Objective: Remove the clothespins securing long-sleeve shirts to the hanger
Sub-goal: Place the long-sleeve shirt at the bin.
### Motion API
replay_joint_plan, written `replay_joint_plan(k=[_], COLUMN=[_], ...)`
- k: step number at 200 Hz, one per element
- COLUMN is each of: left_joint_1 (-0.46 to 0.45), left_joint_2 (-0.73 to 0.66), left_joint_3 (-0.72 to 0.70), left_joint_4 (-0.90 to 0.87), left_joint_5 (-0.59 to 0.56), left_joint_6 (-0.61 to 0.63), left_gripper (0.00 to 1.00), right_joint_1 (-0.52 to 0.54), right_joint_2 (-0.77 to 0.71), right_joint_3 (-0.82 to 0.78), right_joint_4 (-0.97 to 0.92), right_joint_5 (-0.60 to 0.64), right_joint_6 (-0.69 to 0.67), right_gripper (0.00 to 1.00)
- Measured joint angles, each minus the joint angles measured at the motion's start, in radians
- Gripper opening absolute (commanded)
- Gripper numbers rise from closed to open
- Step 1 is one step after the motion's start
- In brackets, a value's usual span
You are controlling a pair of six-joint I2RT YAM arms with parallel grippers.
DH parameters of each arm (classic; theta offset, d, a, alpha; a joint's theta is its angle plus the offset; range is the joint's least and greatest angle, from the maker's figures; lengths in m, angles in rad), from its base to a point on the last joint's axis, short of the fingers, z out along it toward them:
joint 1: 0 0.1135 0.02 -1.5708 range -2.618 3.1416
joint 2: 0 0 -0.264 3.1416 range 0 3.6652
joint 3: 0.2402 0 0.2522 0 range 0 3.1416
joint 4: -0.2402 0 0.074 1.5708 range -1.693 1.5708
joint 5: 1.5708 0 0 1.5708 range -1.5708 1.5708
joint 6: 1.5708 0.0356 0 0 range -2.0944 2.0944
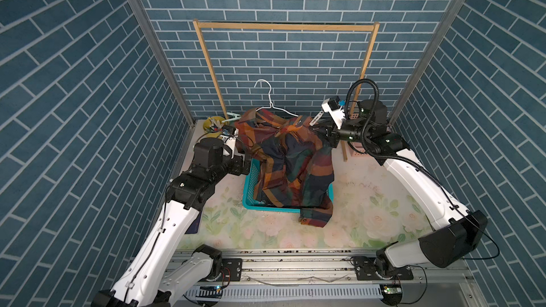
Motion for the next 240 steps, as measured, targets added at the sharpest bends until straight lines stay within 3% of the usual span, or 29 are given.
replay_joint_plan(k=[54, 97, 136, 183, 203, 240], left_joint_1=[0.03, 0.057, 0.079, 0.085, 0.087, 0.091], left_joint_2=[0.032, 0.208, 0.307, 0.311, 0.311, 0.311], left_joint_3=[0.093, 0.238, 0.258, 0.249, 0.244, 0.241], left_joint_4=[0.006, -0.001, -0.031, -0.006, 0.005, 0.026], left_joint_5=[0.229, 0.377, 0.474, 0.534, 0.546, 0.559], left_joint_6=[0.11, 0.186, 0.228, 0.235, 0.237, 0.239], left_gripper=[0.99, 0.94, 0.9, 0.62, 0.57, 0.31], right_joint_1=[-0.004, -0.004, -0.004, -0.008, -0.009, -0.01], right_joint_2=[-0.056, -0.076, -0.077, -0.077, -0.077, -0.077], right_joint_3=[-0.06, -0.097, -0.097, -0.097, -0.097, -0.097], right_joint_4=[-0.075, -0.119, -0.122, -0.128, -0.133, -0.134], right_joint_5=[-0.051, -0.07, -0.076, -0.086, -0.087, -0.09], right_joint_6=[-0.043, -0.09, -0.112, -0.114, -0.114, -0.113], right_gripper=[0.0, 0.0, 0.0, 0.0, 0.0, 0.0])
